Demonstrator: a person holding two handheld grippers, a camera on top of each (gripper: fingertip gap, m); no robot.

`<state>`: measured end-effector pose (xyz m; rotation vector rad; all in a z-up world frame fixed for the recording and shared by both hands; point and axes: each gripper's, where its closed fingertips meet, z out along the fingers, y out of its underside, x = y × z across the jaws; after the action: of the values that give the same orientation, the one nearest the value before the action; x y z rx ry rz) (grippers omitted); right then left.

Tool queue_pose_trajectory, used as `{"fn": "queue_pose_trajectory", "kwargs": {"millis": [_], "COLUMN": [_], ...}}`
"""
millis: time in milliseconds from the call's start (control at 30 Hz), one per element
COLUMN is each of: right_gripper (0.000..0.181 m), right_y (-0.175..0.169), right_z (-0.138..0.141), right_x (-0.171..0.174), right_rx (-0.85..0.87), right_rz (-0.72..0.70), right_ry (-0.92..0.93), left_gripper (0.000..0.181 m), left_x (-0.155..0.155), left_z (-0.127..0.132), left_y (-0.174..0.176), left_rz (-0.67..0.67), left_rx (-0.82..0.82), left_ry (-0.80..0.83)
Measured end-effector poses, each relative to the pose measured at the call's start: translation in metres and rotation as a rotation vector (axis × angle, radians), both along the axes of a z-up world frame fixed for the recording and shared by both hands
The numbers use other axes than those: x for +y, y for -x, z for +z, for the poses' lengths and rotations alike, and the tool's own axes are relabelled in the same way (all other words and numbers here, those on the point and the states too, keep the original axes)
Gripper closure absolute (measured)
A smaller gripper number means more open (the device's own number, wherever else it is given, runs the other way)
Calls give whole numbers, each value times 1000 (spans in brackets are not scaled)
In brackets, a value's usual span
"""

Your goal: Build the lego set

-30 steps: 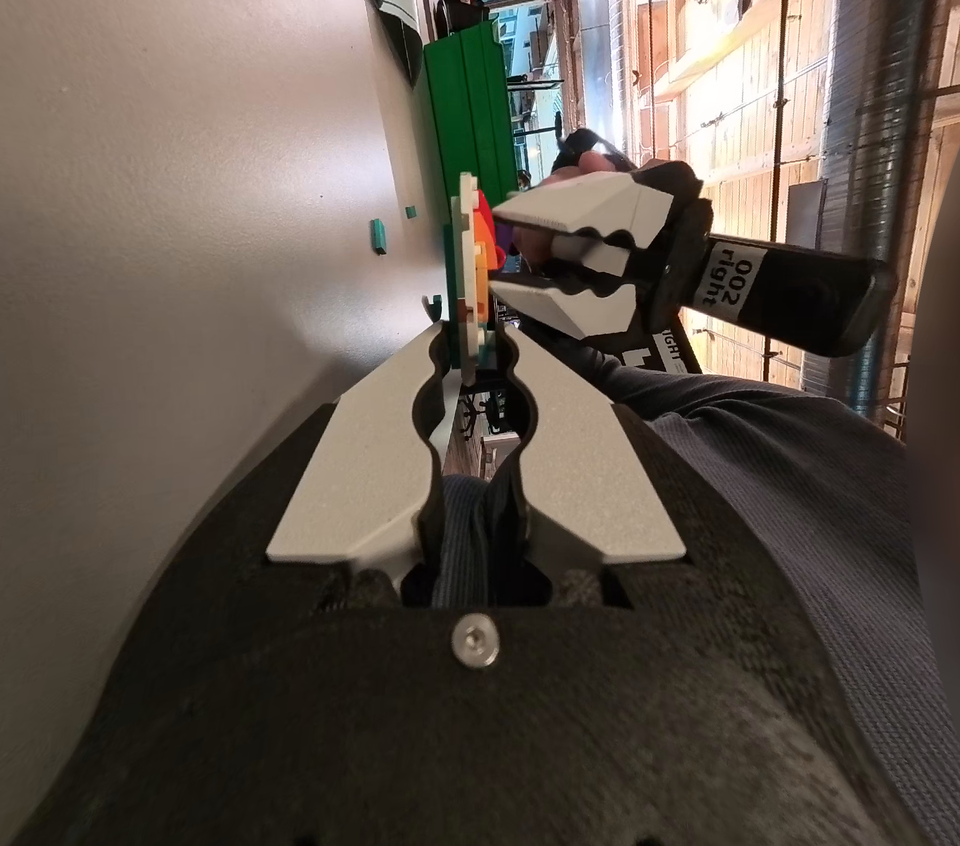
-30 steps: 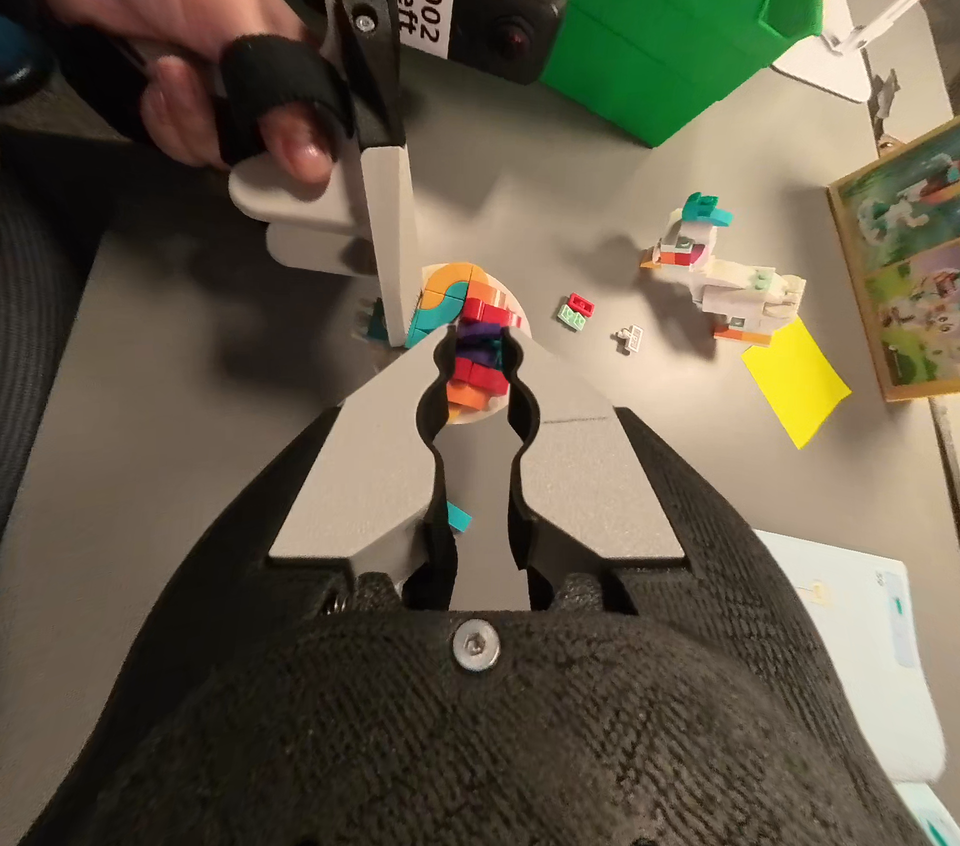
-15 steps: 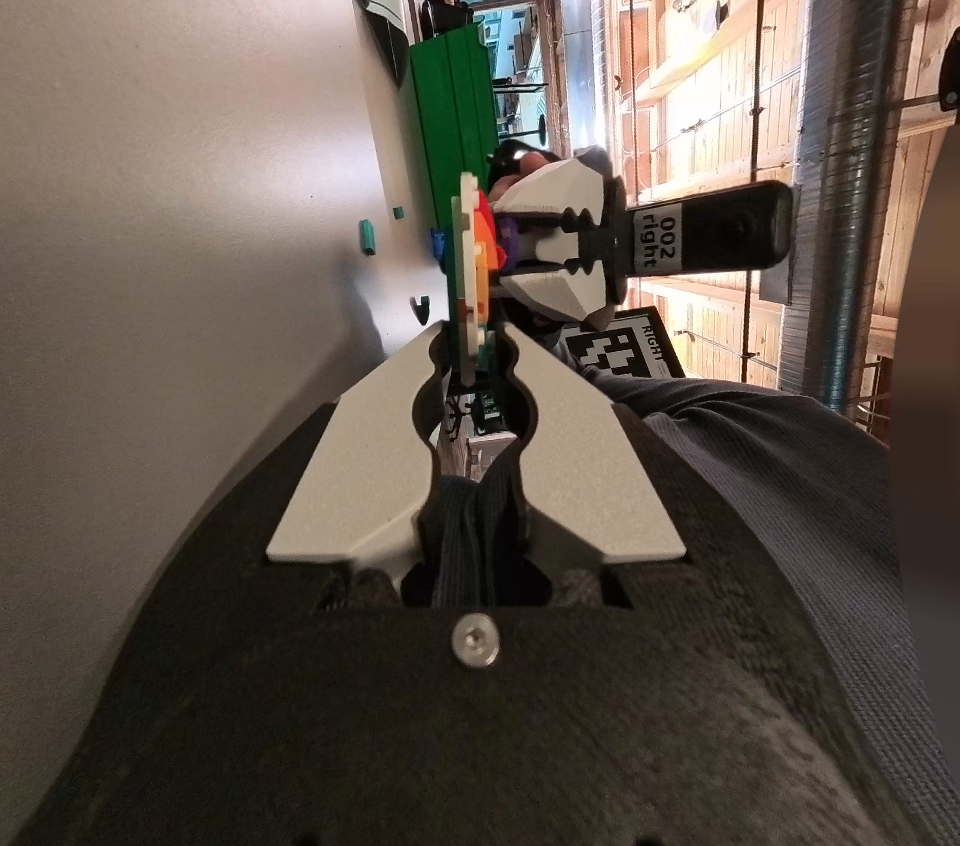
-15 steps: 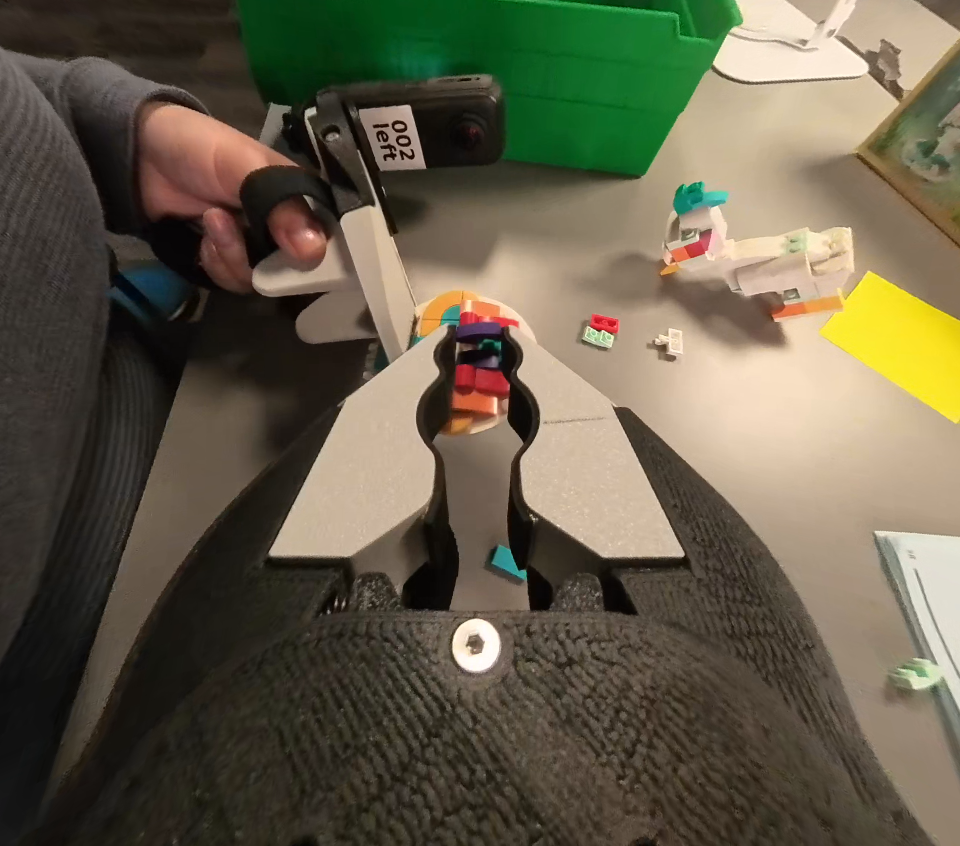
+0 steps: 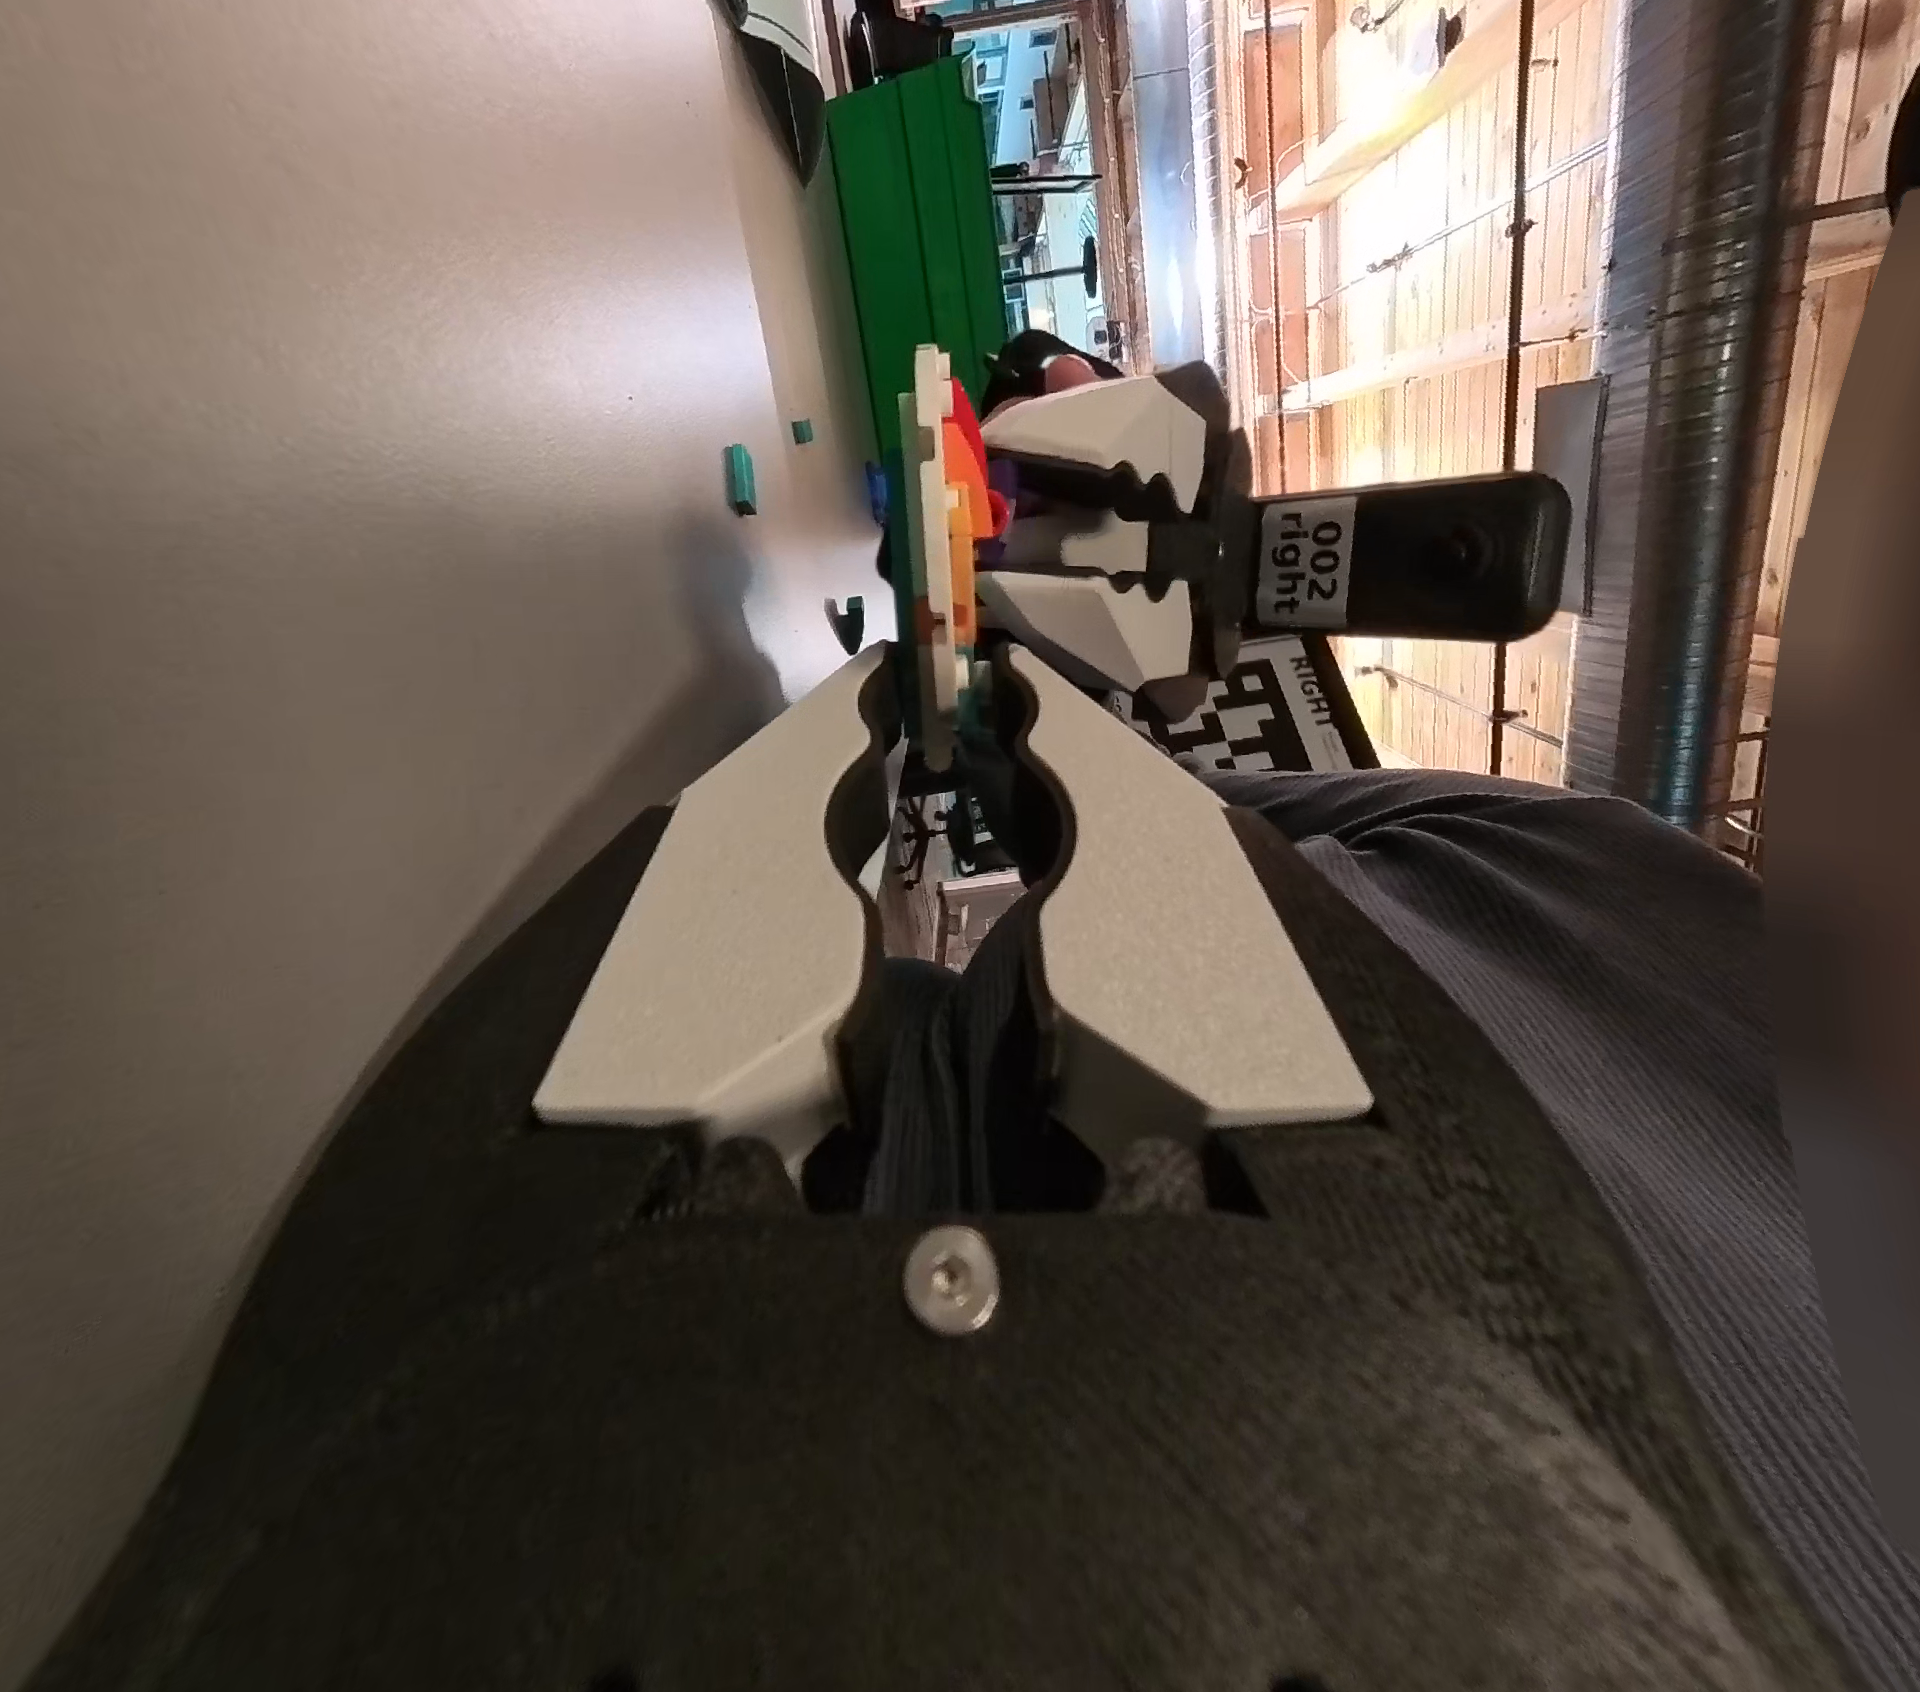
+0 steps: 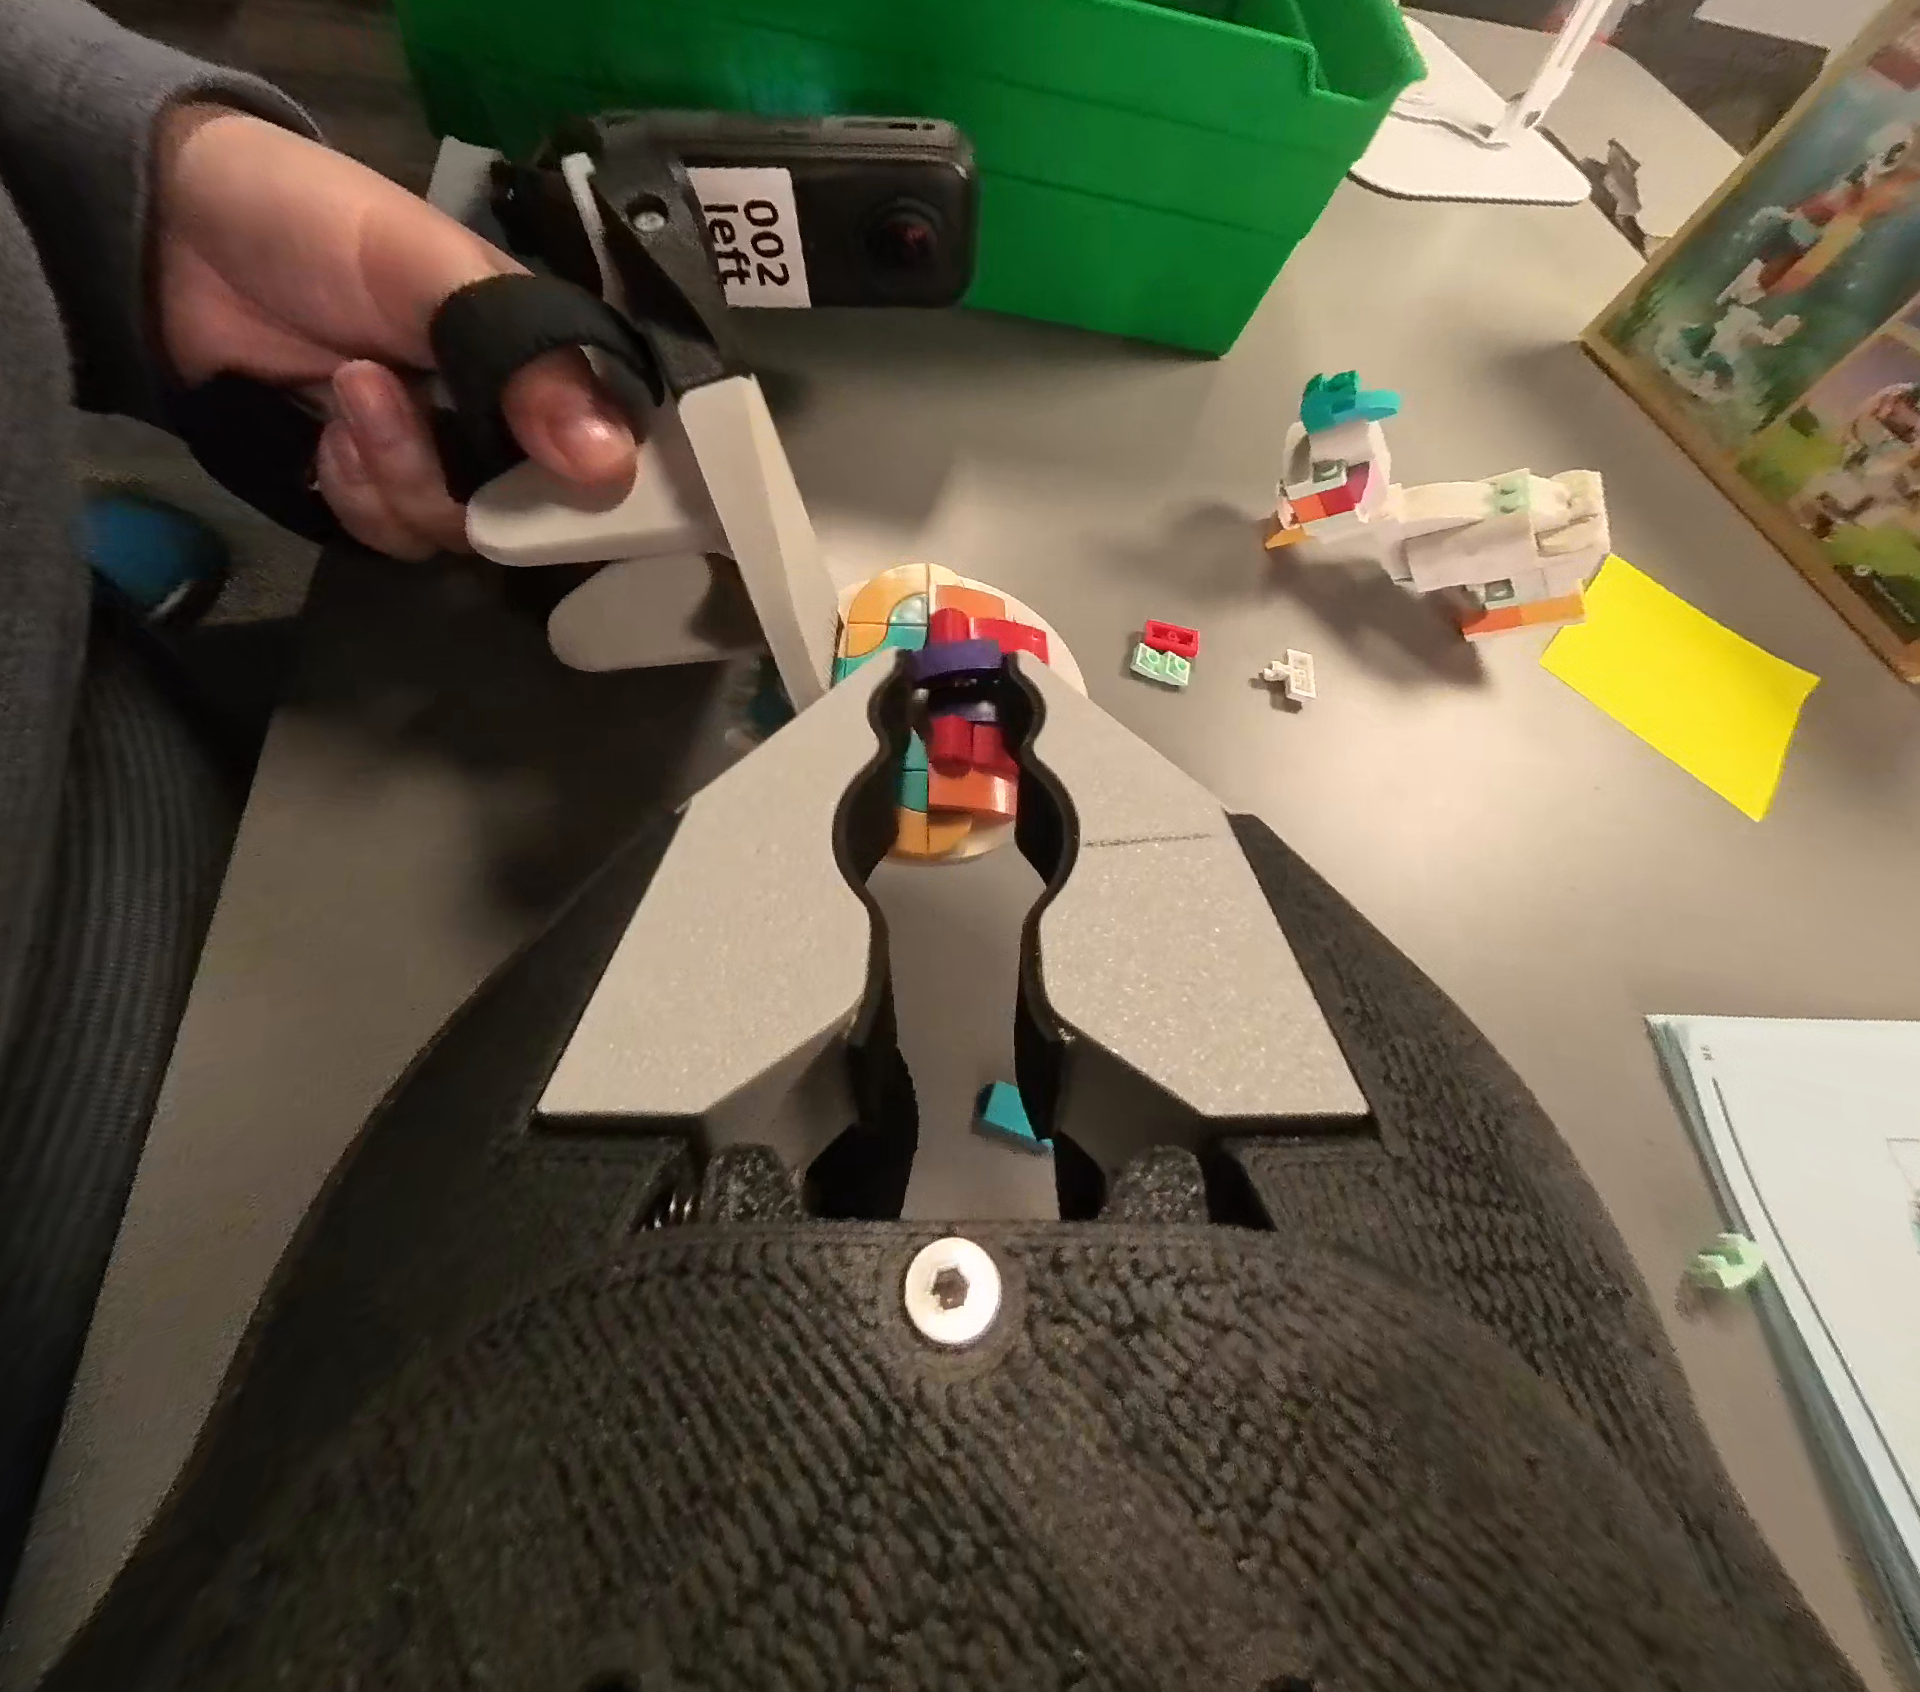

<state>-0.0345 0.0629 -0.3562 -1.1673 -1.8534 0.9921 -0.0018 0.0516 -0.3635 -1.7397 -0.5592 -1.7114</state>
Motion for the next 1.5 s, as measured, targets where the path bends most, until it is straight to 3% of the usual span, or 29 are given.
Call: {"fn": "queue_pose_trajectory", "kwargs": {"millis": [800,1167,1500], "right_gripper": [166,167,166], "right_y": [-3,-2,-4], "right_z": [-1,10,3], "right_x": [-2,0,0], "right_rx": [-94,42,-4], "right_rz": [15,63,97], "right_ry": [-138,96,68], "left_gripper": [166,167,167], "left_x": [-1,-2,-2], "left_z": [-2,4,3], "left_y": [-2,-2,-2], "left_rz": [-10,-18,-21], "left_rx": [17,-20,-22], "left_ry": [4,-16,-11]}}
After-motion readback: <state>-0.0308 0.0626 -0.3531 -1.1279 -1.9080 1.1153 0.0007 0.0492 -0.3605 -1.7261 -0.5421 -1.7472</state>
